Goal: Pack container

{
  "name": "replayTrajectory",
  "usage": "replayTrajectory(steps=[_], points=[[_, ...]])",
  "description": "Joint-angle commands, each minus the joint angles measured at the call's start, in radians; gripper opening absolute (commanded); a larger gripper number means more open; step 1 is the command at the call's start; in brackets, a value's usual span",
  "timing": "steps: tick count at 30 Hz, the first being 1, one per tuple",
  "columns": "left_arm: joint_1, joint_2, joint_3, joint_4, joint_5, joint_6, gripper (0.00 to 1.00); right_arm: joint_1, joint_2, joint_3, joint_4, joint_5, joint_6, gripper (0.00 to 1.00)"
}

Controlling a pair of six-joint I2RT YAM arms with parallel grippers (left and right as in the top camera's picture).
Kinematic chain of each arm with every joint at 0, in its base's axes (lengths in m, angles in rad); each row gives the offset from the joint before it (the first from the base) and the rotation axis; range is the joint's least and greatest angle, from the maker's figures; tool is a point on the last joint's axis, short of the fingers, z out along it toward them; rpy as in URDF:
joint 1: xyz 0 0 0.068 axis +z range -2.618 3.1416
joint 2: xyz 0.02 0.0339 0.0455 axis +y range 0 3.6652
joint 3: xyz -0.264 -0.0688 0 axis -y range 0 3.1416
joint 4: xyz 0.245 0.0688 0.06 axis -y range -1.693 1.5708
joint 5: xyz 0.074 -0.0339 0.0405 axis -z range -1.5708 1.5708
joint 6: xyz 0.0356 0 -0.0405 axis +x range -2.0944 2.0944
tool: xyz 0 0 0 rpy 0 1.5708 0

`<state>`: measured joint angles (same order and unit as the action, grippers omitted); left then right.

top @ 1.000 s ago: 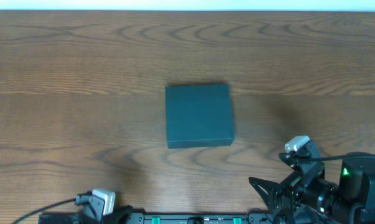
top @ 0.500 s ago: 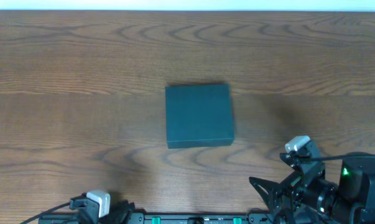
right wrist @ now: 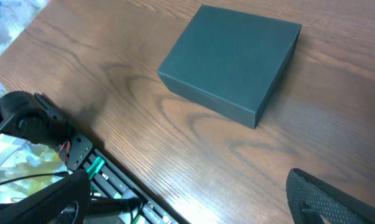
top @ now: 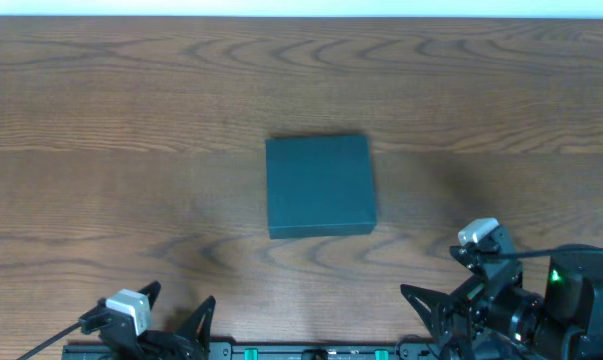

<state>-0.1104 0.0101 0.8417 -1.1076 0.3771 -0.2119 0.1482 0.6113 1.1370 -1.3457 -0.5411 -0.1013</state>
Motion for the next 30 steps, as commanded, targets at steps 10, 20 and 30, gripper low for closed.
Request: replayTrajectory(steps=[10, 20, 30], points=[[-0.001, -0.006, -0.023, 0.081, -0.424, -0.036, 0.95, 0.01, -0.003, -0.002, -0.002, 0.003, 0.011, 0.99], [-0.001, -0.006, -0.291, 0.224, -0.542, -0.036, 0.95, 0.01, -0.003, -0.002, -0.002, 0.003, 0.011, 0.99], [-0.001, -0.006, -0.533, 0.523, -0.575, -0.058, 0.95, 0.01, -0.003, -0.002, -0.002, 0.003, 0.01, 0.99]])
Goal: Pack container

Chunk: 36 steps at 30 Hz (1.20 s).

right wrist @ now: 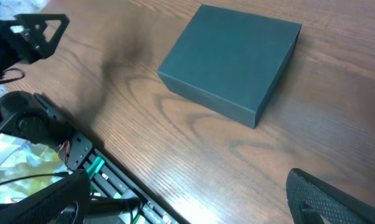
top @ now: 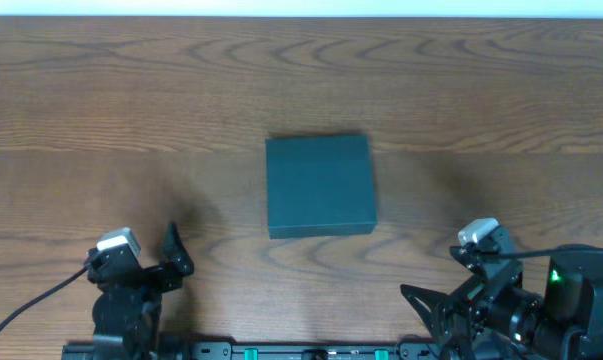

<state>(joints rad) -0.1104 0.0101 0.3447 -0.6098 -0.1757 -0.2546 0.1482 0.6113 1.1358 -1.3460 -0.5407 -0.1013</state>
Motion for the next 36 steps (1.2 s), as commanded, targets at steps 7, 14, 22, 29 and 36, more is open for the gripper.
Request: replayTrajectory(steps=[7, 14, 22, 29, 36], points=[[-0.001, -0.006, -0.124, 0.14, -0.015, -0.015, 0.95, 0.01, -0.003, -0.001, -0.001, 0.003, 0.011, 0.99], [-0.001, -0.006, -0.238, 0.257, -0.008, -0.013, 0.95, 0.01, -0.003, -0.001, -0.001, 0.003, 0.01, 0.99], [-0.001, -0.006, -0.239, 0.26, -0.008, 0.008, 0.95, 0.01, -0.003, -0.001, -0.001, 0.003, 0.01, 0.99], [-0.001, -0.006, -0.239, 0.26, -0.008, 0.008, 0.95, 0.01, -0.003, -0.001, -0.001, 0.003, 0.011, 0.99], [-0.001, -0.006, -0.239, 0.26, -0.008, 0.008, 0.95, 0.01, -0.003, -0.001, -0.001, 0.003, 0.011, 0.99]])
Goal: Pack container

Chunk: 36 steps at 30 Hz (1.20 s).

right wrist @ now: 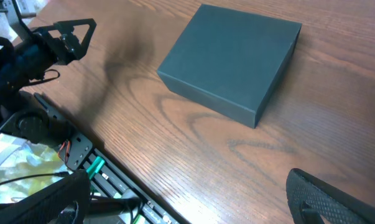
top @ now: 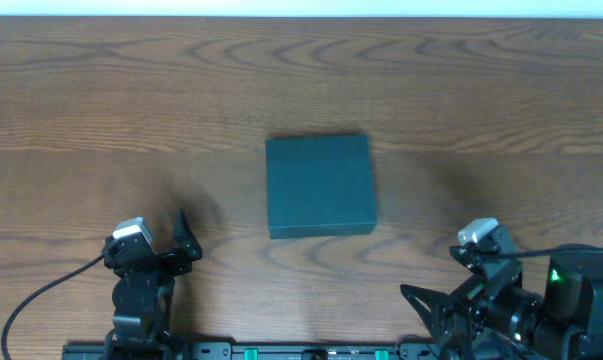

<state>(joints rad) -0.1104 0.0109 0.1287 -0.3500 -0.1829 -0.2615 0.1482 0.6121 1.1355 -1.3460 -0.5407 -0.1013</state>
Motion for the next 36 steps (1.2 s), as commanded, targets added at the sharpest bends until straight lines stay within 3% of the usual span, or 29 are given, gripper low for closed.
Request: replayTrajectory(steps=[1, 8, 13, 18, 25, 32, 36], points=[[-0.001, -0.007, -0.023, 0.0, 0.0, 0.014, 0.95, 0.01, -0.003, -0.001, -0.001, 0.003, 0.011, 0.99], [-0.001, -0.007, -0.023, 0.0, 0.0, 0.014, 0.95, 0.01, -0.003, -0.001, -0.002, 0.011, 0.005, 0.99], [-0.001, -0.007, -0.023, 0.0, 0.0, 0.014, 0.95, 0.01, -0.021, -0.025, 0.087, 0.148, -0.063, 0.99], [-0.001, -0.007, -0.023, 0.0, 0.0, 0.014, 0.95, 0.01, -0.171, -0.24, 0.319, 0.187, -0.221, 0.99], [-0.001, -0.007, -0.023, 0.0, 0.0, 0.014, 0.95, 0.01, -0.422, -0.626, 0.529, 0.185, -0.24, 0.99], [-0.001, -0.007, -0.023, 0.0, 0.0, 0.014, 0.95, 0.01, -0.6, -0.842, 0.559, 0.165, -0.22, 0.99], [-0.001, -0.007, -0.023, 0.0, 0.0, 0.014, 0.95, 0.017, -0.607, -0.902, 0.584, 0.167, -0.179, 0.99]])
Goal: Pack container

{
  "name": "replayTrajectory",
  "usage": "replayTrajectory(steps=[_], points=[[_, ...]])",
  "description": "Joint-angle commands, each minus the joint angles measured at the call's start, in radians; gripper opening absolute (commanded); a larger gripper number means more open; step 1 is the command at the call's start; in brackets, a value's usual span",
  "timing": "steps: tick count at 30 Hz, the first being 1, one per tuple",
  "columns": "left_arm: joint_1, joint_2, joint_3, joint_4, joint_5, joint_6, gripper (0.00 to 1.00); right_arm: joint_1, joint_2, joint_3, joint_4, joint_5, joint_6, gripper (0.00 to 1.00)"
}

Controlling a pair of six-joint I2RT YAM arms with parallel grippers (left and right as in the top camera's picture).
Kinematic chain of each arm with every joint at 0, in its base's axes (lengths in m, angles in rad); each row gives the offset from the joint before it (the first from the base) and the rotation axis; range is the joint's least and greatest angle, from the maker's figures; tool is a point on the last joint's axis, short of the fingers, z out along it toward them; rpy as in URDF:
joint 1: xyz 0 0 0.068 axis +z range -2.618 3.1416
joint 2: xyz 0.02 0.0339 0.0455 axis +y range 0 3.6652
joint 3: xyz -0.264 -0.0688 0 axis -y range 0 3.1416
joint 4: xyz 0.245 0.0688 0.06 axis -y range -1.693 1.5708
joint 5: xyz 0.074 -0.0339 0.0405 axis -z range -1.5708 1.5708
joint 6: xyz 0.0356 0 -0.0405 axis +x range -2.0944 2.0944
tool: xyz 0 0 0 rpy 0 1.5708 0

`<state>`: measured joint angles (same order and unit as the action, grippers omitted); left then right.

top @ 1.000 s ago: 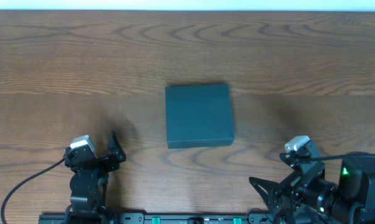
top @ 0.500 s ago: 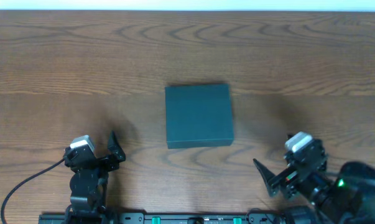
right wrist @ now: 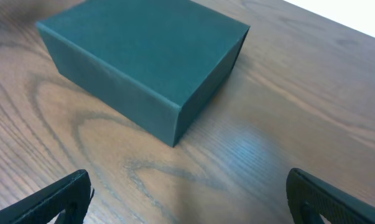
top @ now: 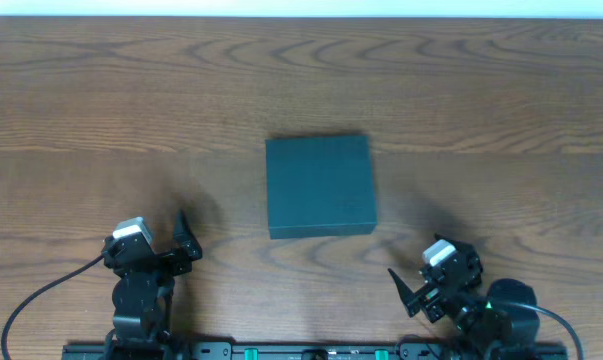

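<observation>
A closed dark teal box (top: pixel 319 187) lies flat in the middle of the wooden table; its lid and near corner fill the upper left of the right wrist view (right wrist: pixel 143 56). My right gripper (top: pixel 433 264) is open just in front of the box's near right corner, with nothing between its fingers (right wrist: pixel 50 199). Only bare table shows between them, and they are apart from the box. My left gripper (top: pixel 188 242) is open near the front left, well left of the box, and holds nothing.
The wooden table (top: pixel 101 120) stretches wide to the left, right and behind the box. The black arm-base rail with green marks (top: pixel 311 350) runs along the front edge. No other loose objects are in view.
My right arm has moved left from the front right corner and now faces the box from close in front. The left arm and the box have not moved.
Both arms first sat low at the front edge with jaws spread, and the box was closed at the centre. The left arm then stood raised and turned at the front left, then slightly nearer the box. Now the right gripper is close to the box.
</observation>
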<state>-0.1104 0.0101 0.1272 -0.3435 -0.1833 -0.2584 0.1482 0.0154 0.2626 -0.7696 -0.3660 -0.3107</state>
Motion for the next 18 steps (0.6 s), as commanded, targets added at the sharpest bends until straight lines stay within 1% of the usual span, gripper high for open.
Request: replayTrajectory(steps=[1, 5, 18], points=[[-0.001, -0.006, -0.022, -0.006, 0.0, 0.011, 0.95, 0.018, -0.01, -0.043, 0.012, -0.009, 0.037, 0.99], [-0.001, -0.006, -0.022, -0.006, 0.0, 0.011, 0.95, 0.018, -0.01, -0.088, 0.011, 0.003, 0.097, 0.99], [-0.001, -0.006, -0.022, -0.006, 0.0, 0.011, 0.95, 0.018, -0.01, -0.088, 0.011, 0.003, 0.097, 0.99]])
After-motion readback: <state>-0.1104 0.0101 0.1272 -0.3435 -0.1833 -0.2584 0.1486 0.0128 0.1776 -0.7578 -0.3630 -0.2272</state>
